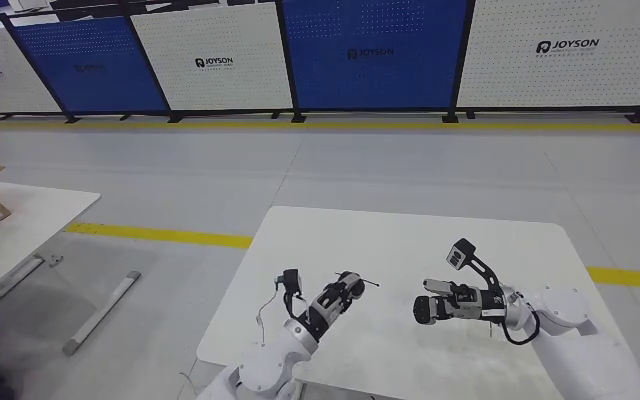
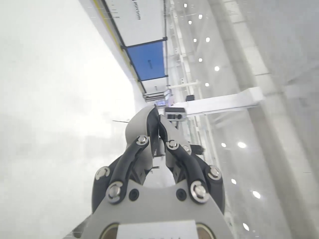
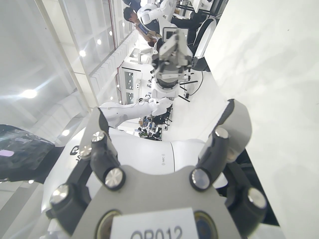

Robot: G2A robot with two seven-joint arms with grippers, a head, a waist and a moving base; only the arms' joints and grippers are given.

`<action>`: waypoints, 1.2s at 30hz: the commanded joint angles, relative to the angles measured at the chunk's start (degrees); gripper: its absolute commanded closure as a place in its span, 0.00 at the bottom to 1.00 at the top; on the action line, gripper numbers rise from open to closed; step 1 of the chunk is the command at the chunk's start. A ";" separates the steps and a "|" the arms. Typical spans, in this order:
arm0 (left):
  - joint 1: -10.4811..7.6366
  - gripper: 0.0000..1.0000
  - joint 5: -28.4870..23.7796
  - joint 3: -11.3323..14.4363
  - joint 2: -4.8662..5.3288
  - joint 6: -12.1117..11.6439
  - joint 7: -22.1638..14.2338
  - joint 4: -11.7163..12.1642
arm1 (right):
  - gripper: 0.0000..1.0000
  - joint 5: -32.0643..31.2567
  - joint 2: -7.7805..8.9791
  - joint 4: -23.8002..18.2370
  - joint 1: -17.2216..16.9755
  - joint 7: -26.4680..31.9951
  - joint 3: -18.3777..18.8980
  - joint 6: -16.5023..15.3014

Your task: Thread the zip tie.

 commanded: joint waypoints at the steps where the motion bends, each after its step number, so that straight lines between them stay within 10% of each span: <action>1: 1.94 1.00 -3.08 -1.78 0.23 -4.15 -2.64 -2.69 | 0.00 0.00 0.00 0.00 0.00 0.00 0.00 0.00; 7: 6.03 1.00 -8.08 -5.71 0.79 -9.87 -8.41 -6.41 | 0.00 0.00 0.00 0.00 0.00 0.00 0.00 0.00; 16: 5.96 1.00 -8.15 -5.69 0.77 -9.86 -8.33 -6.46 | 0.00 0.00 0.00 0.00 0.00 0.00 0.00 0.00; 21: 6.47 1.00 -13.17 -6.37 0.56 -13.72 -9.33 -8.00 | 0.00 0.00 0.00 0.00 0.00 0.00 0.00 0.00; 30: 7.07 1.00 -11.21 -7.51 0.44 -13.72 -7.26 -8.04 | 0.00 0.00 0.00 0.00 0.00 0.00 0.00 0.00; 36: 3.97 1.00 -0.43 -4.98 -0.01 -5.42 0.90 -4.03 | 0.00 0.00 0.00 0.00 0.00 0.00 0.00 0.00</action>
